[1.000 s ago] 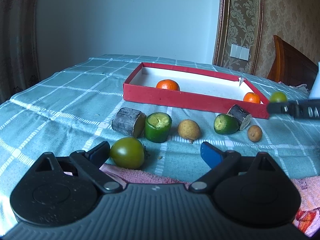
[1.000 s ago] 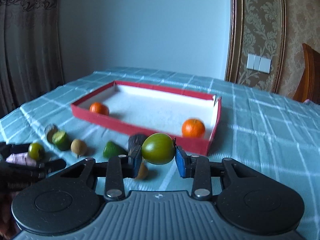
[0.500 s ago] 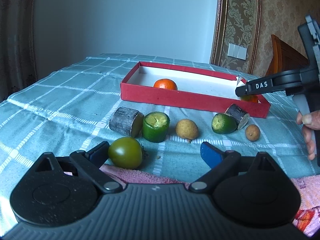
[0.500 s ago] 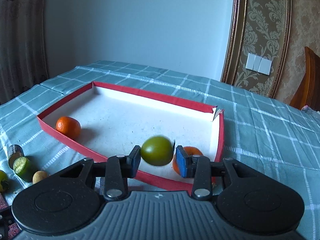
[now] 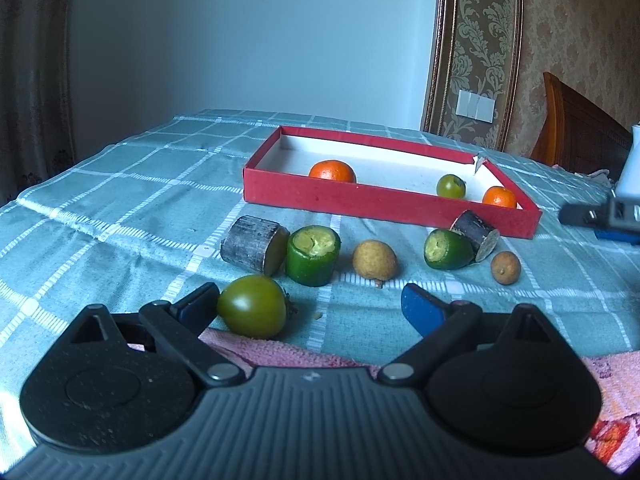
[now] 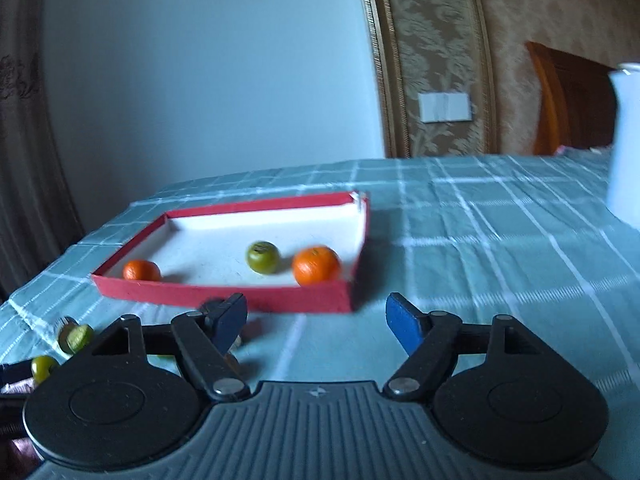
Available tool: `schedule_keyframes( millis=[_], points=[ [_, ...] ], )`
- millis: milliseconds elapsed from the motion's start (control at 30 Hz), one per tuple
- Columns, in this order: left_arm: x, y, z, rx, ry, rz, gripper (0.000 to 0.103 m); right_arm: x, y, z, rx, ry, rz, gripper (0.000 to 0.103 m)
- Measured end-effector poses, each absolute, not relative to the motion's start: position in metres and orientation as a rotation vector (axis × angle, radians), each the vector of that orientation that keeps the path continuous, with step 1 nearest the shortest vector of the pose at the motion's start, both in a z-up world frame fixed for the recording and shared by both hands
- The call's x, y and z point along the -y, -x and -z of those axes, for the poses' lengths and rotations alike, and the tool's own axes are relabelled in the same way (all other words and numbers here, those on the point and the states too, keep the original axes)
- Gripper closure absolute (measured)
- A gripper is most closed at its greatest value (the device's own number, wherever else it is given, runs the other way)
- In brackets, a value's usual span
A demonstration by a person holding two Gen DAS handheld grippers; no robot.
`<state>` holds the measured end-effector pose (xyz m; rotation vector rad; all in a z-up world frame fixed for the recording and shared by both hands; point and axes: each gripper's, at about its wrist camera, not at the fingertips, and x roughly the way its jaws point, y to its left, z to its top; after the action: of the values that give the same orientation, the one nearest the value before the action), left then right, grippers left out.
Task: Organize fruits
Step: 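Lower the green tomato into the red tray and open the right gripper, then withdraw the right gripper from the tray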
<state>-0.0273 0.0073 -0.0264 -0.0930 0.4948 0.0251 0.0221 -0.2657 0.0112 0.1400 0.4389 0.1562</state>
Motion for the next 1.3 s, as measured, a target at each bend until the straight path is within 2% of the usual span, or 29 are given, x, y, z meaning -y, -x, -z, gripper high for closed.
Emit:
schedule_keyframes(
  millis=[200, 267, 300, 667, 1033, 1300],
  points=[
    [-0.006, 0.025, 0.026, -0.509, 0.081, -0.029, 0.005, 0.275, -0.014, 0.005, -0.468, -0.170, -0.089, 0.025],
    [-0.006, 0.023, 0.026, -0.515, 0.077, -0.028, 0.004, 0.277, -0.017, 0.005, -0.474, -0.183, -0.077, 0.009],
    [-0.006, 0.023, 0.026, -0.518, 0.075, -0.026, 0.003, 0.277, -0.019, 0.006, -0.488, -0.187, -0.073, 0.008],
    [-0.008, 0.026, 0.027, -0.501, 0.089, -0.036, 0.002, 0.304, -0.020, 0.015, -0.498, -0.363, -0.083, 0.008],
    [-0.007, 0.023, 0.026, -0.525, 0.083, -0.046, 0.000, 0.302, -0.027, 0.017, -0.549, -0.355, -0.084, 0.008],
    [-0.001, 0.019, 0.026, -0.559, 0.046, -0.074, 0.000, 0.287, -0.032, 0.016, -0.593, -0.243, -0.050, 0.007]
  ],
)
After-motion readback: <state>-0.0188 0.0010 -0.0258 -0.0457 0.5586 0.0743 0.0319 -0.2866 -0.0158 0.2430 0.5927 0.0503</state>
